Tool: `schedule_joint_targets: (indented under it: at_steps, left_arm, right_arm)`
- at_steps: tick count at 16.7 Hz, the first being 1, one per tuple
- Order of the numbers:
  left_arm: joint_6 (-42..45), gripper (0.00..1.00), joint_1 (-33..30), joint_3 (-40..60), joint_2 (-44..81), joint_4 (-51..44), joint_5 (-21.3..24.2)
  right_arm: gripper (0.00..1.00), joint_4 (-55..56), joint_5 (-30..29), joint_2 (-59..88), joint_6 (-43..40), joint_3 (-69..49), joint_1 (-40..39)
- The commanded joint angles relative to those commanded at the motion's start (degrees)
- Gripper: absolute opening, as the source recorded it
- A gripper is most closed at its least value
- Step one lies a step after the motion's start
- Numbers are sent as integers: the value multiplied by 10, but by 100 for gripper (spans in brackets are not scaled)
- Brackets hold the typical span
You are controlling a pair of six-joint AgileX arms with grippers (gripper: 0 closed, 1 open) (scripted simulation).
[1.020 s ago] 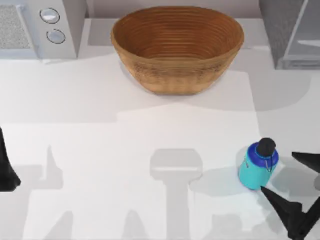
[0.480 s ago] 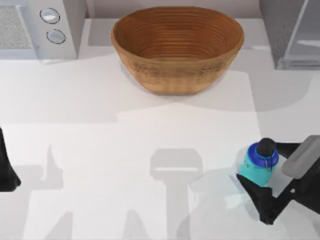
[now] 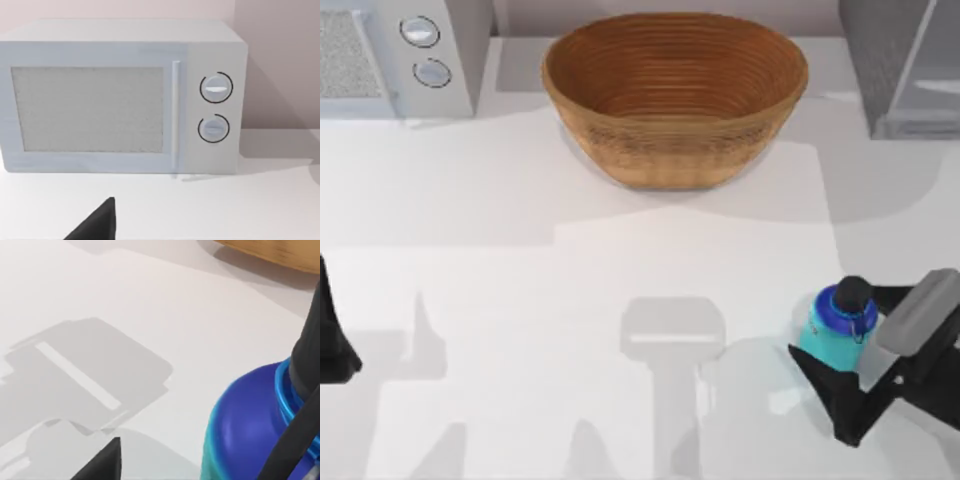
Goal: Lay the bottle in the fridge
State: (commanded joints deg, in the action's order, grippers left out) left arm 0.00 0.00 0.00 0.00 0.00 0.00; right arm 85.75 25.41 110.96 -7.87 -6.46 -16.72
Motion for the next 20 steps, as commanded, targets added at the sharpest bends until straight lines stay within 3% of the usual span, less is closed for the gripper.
schedule_joint_targets:
  at_steps: [11,20]
  left_arm:
    - [0,100,0,0,0,0,0]
    - [0,100,0,0,0,0,0]
  right_arm:
    - [3,0,0,0,0,0,0]
    - [1,0,0,0,1,1,1]
